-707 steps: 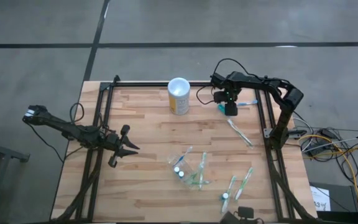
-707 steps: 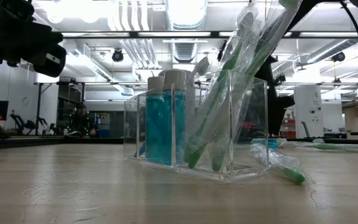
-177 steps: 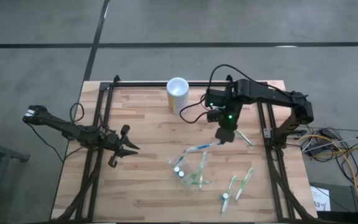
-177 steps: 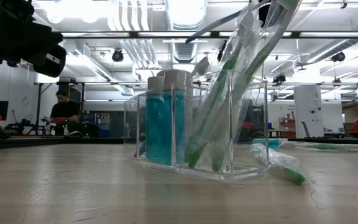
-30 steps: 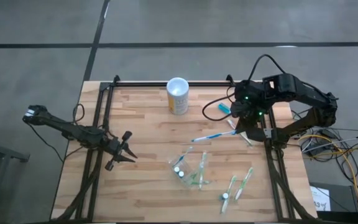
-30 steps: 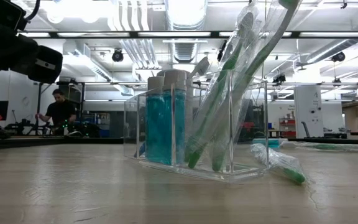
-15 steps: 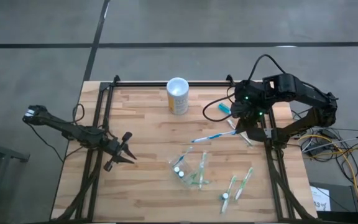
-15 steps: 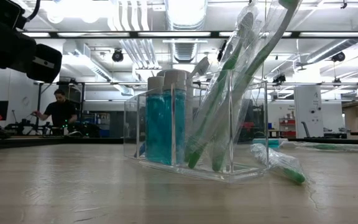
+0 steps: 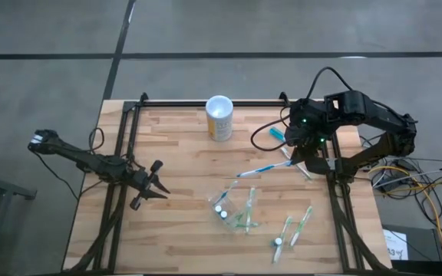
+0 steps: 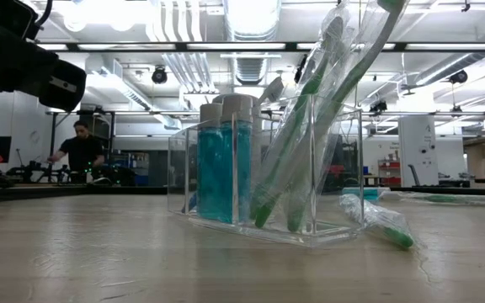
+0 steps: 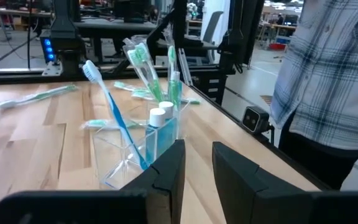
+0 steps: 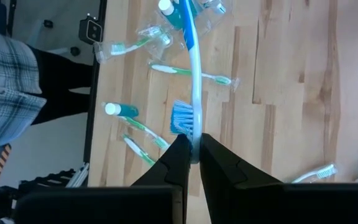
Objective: Pick & Place toothbrushing station
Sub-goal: Put the blue toothbrush into the left section of the transparent organizer
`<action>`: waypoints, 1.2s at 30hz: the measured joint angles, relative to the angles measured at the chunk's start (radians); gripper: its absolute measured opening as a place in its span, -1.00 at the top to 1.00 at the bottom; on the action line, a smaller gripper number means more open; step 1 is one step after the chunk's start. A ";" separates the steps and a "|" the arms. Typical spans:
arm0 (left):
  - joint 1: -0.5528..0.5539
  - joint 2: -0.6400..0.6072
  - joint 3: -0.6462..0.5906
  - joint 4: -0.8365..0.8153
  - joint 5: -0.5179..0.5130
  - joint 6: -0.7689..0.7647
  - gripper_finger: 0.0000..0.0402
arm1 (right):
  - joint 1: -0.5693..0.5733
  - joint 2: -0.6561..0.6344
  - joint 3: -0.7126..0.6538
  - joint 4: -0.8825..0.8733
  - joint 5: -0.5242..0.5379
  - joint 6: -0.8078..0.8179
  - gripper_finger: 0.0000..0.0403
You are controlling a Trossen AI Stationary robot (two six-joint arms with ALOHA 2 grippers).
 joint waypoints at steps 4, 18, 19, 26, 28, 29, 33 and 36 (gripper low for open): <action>0.000 0.000 0.000 0.000 -0.004 0.001 0.58 | 0.000 0.002 0.000 0.000 0.000 0.015 0.89; 0.000 0.000 0.000 0.377 -0.821 -0.007 0.58 | 0.000 0.007 0.000 0.000 0.021 0.055 0.89; 0.000 0.000 0.000 0.408 -0.861 -0.014 0.58 | 0.000 0.008 0.000 0.000 0.021 0.054 0.89; 0.000 0.000 0.000 0.451 -0.898 -0.032 0.58 | 0.000 0.008 0.000 0.004 0.020 0.058 0.89; 0.000 0.000 0.000 0.444 -0.898 -0.032 0.58 | 0.000 0.008 0.000 0.004 0.020 0.057 0.89; 0.000 0.000 0.000 0.445 -0.898 -0.032 0.58 | -0.001 0.008 0.000 0.004 0.020 0.056 0.89; 0.001 0.000 0.000 0.448 -0.899 -0.033 0.58 | -0.003 0.009 0.000 0.006 0.020 0.061 0.89; 0.002 0.000 0.000 0.487 -0.900 -0.038 0.58 | -0.003 0.009 0.000 0.006 0.020 0.090 0.89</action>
